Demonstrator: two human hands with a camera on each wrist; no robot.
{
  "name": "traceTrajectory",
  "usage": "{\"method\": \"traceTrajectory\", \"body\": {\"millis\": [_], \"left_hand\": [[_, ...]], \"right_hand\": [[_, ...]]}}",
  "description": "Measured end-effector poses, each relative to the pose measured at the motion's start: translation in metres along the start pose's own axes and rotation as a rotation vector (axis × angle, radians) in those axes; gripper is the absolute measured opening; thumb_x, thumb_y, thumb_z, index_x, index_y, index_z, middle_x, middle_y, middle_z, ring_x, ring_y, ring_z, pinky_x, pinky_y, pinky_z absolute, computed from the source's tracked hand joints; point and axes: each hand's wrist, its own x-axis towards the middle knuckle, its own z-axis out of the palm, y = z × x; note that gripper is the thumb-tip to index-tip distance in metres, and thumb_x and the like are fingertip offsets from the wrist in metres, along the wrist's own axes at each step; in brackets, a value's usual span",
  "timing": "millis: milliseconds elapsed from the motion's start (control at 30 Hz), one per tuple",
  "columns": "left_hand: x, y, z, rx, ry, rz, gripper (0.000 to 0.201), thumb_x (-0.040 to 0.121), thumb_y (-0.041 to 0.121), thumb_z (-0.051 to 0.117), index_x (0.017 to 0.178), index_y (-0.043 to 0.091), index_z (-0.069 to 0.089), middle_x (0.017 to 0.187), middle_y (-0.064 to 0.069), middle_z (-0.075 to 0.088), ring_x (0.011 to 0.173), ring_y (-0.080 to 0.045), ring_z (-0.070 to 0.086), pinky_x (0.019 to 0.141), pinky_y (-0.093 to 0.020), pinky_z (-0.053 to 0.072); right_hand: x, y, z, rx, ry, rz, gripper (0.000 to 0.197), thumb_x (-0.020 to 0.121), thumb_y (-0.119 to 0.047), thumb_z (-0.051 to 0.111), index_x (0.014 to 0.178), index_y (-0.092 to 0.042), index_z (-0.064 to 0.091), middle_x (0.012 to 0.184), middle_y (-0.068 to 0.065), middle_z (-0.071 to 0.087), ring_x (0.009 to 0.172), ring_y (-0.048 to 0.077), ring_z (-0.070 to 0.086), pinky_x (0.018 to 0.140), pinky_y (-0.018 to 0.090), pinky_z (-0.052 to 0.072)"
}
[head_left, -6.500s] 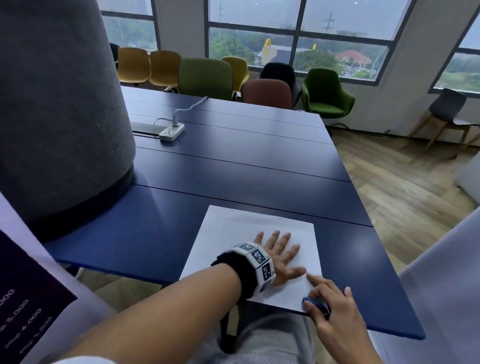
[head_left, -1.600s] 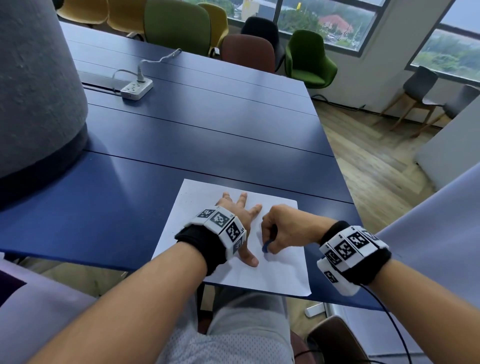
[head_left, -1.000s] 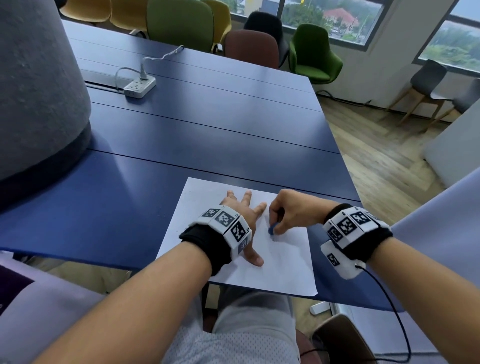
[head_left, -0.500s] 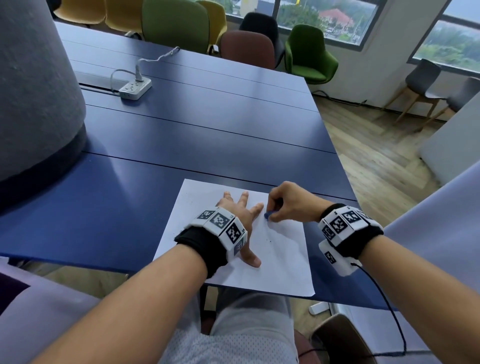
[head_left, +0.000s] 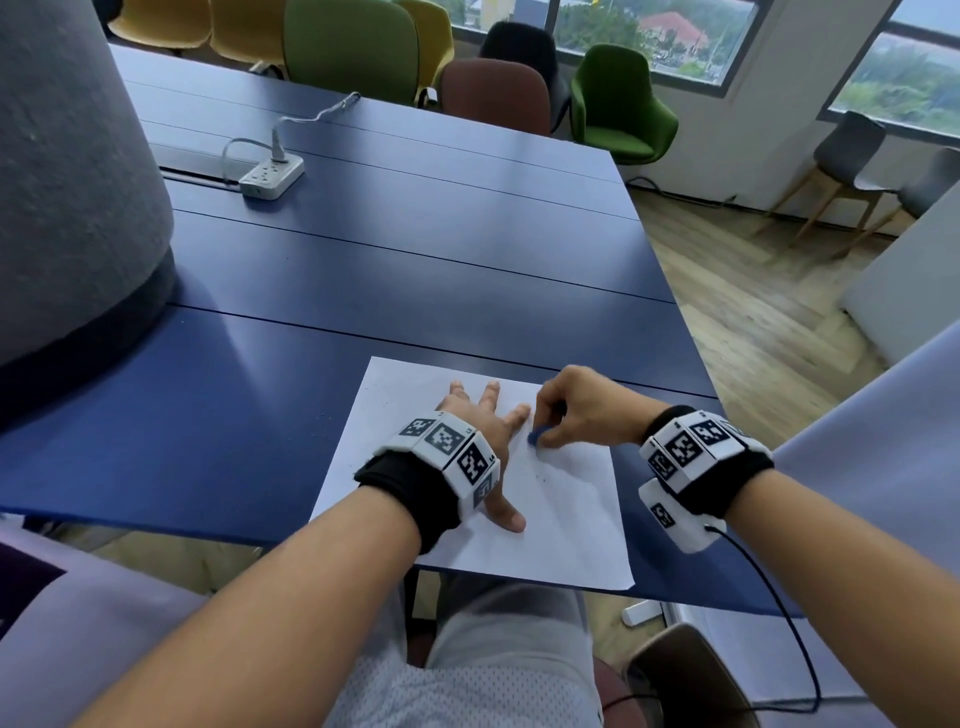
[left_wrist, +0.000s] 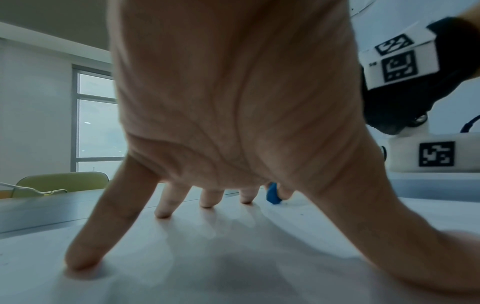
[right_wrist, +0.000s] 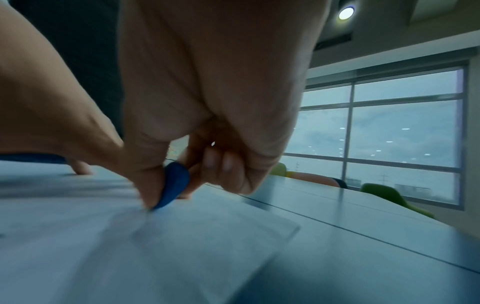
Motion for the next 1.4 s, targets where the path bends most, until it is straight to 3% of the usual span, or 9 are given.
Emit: {"method": "traceTrajectory", "body": {"millis": [100,233,400,567,700,867,1000,1167,1400], "left_hand": [[0.0,0.001,0.0,0.003,-0.013,-0.004,0.136,0.057,0.08,0.07,0.155,0.032,-0.009,0.163,-0.012,-0.009,0.146,-0.05,0.001,0.115,-0.049,0.024],[0.003,-0.001,0.001,-0.027,-0.042,-0.016,0.14,0.053,0.08,0.072,0.155,0.033,-0.011,0.163,-0.011,-0.012,0.145,-0.051,-0.002,0.116,-0.051,0.027],[0.004,-0.001,0.002,-0.04,-0.032,-0.003,0.139,0.053,0.079,0.074,0.155,0.034,-0.01,0.163,-0.01,-0.011,0.145,-0.051,-0.001,0.115,-0.052,0.027],[0.003,0.0,0.0,-0.028,-0.05,-0.015,0.138,0.055,0.078,0.073,0.154,0.034,-0.012,0.163,-0.011,-0.012,0.144,-0.052,-0.001,0.114,-0.053,0.028],[0.004,0.0,0.002,-0.036,-0.032,-0.005,0.138,0.054,0.078,0.074,0.155,0.035,-0.01,0.163,-0.012,-0.01,0.144,-0.053,0.001,0.114,-0.053,0.03],[0.004,0.0,-0.001,-0.029,-0.073,-0.01,0.139,0.055,0.077,0.074,0.154,0.036,-0.013,0.162,-0.013,-0.014,0.143,-0.054,-0.003,0.115,-0.053,0.027],[0.004,0.001,-0.001,-0.018,-0.059,0.0,0.138,0.055,0.078,0.074,0.154,0.037,-0.014,0.162,-0.014,-0.013,0.143,-0.055,-0.002,0.113,-0.054,0.028],[0.004,0.001,-0.002,-0.032,-0.083,-0.01,0.139,0.055,0.077,0.075,0.153,0.037,-0.015,0.162,-0.014,-0.015,0.143,-0.056,-0.004,0.114,-0.054,0.026],[0.004,0.001,-0.004,-0.022,-0.092,-0.005,0.138,0.056,0.077,0.074,0.153,0.038,-0.016,0.162,-0.014,-0.017,0.143,-0.055,-0.005,0.114,-0.055,0.025]], "right_hand": [[0.001,0.01,0.002,0.074,0.127,0.029,0.018,0.071,-0.009,0.08,0.063,-0.012,0.064,0.06,0.0,0.06,0.048,0.002,0.045,0.053,0.02,0.041],[-0.011,0.005,0.002,0.066,-0.158,0.038,0.012,0.07,-0.012,0.081,0.069,-0.012,0.069,0.073,0.003,0.072,0.058,0.005,0.055,0.059,0.021,0.046],[-0.001,0.014,-0.004,0.07,0.086,0.056,0.016,0.073,-0.015,0.081,0.066,-0.014,0.068,0.068,0.002,0.068,0.053,0.002,0.053,0.055,0.018,0.044],[-0.008,0.01,-0.007,0.088,-0.155,0.074,0.011,0.07,-0.011,0.081,0.073,-0.007,0.072,0.073,-0.002,0.073,0.061,0.003,0.06,0.062,0.018,0.048],[0.0,0.017,-0.005,0.065,0.119,0.071,0.013,0.073,-0.014,0.081,0.071,-0.007,0.07,0.065,-0.002,0.064,0.049,0.0,0.051,0.053,0.017,0.041],[-0.011,0.011,-0.005,0.073,-0.174,0.075,0.012,0.07,-0.013,0.082,0.073,-0.008,0.071,0.078,0.003,0.075,0.063,0.007,0.061,0.065,0.024,0.05],[-0.005,0.013,-0.006,0.063,0.082,0.071,0.013,0.072,-0.014,0.081,0.069,-0.01,0.07,0.067,-0.001,0.066,0.051,0.001,0.051,0.056,0.02,0.044],[-0.024,0.0,0.0,0.059,-0.29,0.056,0.014,0.068,-0.011,0.081,0.066,-0.017,0.069,0.072,-0.006,0.073,0.062,0.005,0.061,0.063,0.02,0.048],[-0.028,0.002,0.007,0.125,-0.157,0.045,0.015,0.068,-0.013,0.082,0.066,-0.02,0.069,0.067,-0.005,0.068,0.057,0.003,0.052,0.059,0.018,0.044]]}}
